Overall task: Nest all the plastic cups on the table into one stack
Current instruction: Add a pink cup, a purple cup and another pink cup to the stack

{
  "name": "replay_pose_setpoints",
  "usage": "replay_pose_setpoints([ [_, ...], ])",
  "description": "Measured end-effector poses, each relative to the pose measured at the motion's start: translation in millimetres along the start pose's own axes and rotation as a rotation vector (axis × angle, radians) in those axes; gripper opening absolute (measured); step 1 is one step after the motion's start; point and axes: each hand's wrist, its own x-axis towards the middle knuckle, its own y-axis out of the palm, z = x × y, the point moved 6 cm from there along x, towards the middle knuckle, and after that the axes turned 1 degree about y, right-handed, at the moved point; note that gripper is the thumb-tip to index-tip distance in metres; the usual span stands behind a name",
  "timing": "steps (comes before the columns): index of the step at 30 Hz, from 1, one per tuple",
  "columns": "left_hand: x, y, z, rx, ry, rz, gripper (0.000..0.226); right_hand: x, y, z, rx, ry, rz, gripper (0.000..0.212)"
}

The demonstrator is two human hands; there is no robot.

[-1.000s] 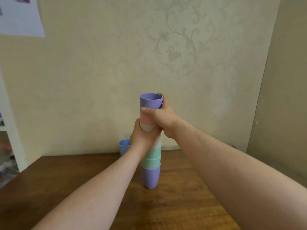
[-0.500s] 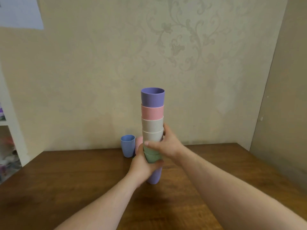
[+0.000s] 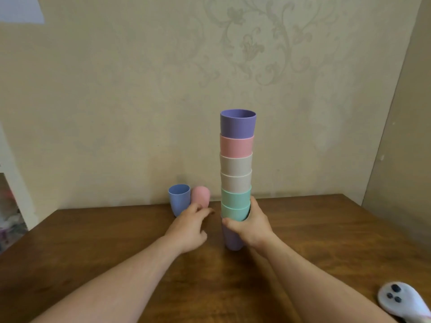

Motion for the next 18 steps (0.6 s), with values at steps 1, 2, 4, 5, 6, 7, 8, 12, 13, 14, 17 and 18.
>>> replay_pose_setpoints([
  [1,9.0,-1.4,3.2,0.047,-0.024,-0.005,0.074,2.4,-1.7,-1.3,0.000,0.005,0.010,0.068],
  [2,17.7,-1.8,4.1,0.090,-0.045,0.002,0.074,4.5,-2.1,-3.2,0.000,0.007,0.016,0.068],
  [4,35.9,3.3,2.0,0.209,-0.067,0.039,0.076,6.6,-2.5,-6.6,0.007,0.007,0.005,0.067],
  [5,44.4,7.2,0.2,0.285,-0.065,0.050,0.077,6.8,-2.5,-7.9,0.014,0.004,-0.005,0.066],
  [6,52.6,12.6,-0.7,0.346,-0.060,0.057,0.078,7.3,-1.8,-9.0,0.020,0.002,-0.011,0.065],
  [7,59.7,18.6,-1.4,0.400,-0.052,0.069,0.079,7.6,-1.4,-9.5,0.022,-0.002,-0.016,0.065],
  [8,66.1,25.0,-1.5,0.441,-0.045,0.088,0.080,8.2,-0.9,-10.5,0.023,-0.001,-0.017,0.066],
  [12,75.5,42.1,3.6,0.476,-0.058,0.105,0.073,12.1,0.0,-17.5,0.039,-0.003,-0.028,0.069],
  [13,73.1,43.3,2.4,0.481,-0.033,0.078,0.068,12.9,0.6,-18.4,0.037,-0.009,-0.031,0.068],
  [14,69.3,44.3,0.6,0.488,-0.001,0.053,0.063,13.4,1.4,-19.0,0.034,-0.011,-0.033,0.068],
  [17,50.7,41.5,-5.7,0.496,0.068,0.046,0.056,13.5,1.7,-19.0,0.031,-0.011,-0.028,0.067],
  [18,41.9,38.3,-7.9,0.496,0.085,0.053,0.056,13.1,2.0,-18.6,0.033,-0.009,-0.024,0.068],
])
